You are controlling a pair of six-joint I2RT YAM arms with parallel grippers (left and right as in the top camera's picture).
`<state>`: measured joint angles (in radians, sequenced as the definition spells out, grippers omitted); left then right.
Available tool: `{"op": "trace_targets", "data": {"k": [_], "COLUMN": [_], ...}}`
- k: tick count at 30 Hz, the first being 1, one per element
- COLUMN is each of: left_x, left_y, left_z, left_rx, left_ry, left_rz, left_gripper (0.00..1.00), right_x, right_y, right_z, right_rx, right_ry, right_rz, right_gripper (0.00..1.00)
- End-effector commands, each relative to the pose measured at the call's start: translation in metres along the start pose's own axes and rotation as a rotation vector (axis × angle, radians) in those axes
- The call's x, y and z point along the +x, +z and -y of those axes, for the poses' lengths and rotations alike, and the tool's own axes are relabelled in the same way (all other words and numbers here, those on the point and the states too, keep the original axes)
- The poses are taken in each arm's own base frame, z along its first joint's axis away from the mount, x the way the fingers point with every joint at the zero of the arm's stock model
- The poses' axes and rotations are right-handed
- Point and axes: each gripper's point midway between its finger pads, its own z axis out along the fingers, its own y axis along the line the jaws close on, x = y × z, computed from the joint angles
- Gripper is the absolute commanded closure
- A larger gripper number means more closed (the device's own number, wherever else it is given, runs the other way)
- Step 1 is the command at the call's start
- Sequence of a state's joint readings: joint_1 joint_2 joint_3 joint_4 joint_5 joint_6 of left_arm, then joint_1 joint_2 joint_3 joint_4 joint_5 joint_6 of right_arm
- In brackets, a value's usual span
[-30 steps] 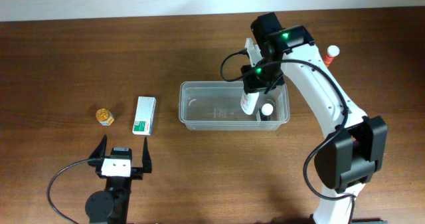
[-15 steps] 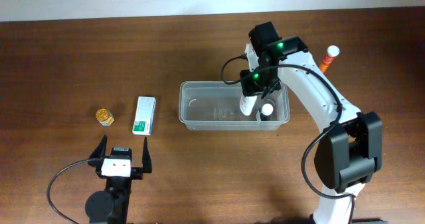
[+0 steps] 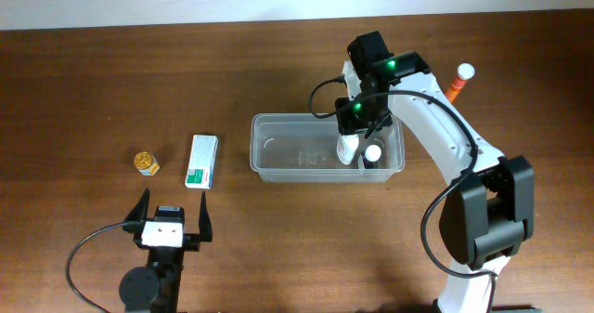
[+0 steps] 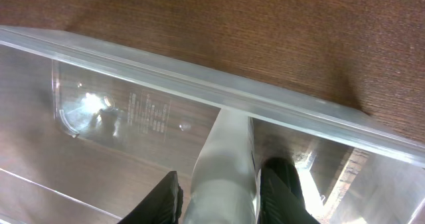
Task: Pack container
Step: 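Lower the pump bottle into the container beside the dark bottle and release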
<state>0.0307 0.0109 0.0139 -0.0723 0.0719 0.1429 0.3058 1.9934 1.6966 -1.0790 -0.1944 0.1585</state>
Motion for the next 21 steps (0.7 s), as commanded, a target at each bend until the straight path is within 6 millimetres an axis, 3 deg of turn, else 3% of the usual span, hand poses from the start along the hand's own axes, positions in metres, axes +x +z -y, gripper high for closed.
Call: {"op": "trace_targets", "data": {"k": [1,12,21], "left_x": [0.002,0.002,0.002], "left_y": [0.000,0.000,0.000], "left_z": [0.001,0.001,0.001], "left_rx": [0.005,0.005,0.005], "left_ry": [0.015,0.015,0.015], "left_rz": [-0.001,-0.001,-0.001], "left_gripper": [0.01,0.01,0.01], "right_x": [0.001,-0.002,0.001], "right_y": [0.000,-0.001,-0.002], "right_z": [-0.001,0.001,0.019], "right_rx": [0.014,0.028,0.128], "right_ry": [-0.002,-0.002,0.003], "right_rz": [0.002,0.016,0.007], "right_gripper": [0.68,0.68,0.69]}}
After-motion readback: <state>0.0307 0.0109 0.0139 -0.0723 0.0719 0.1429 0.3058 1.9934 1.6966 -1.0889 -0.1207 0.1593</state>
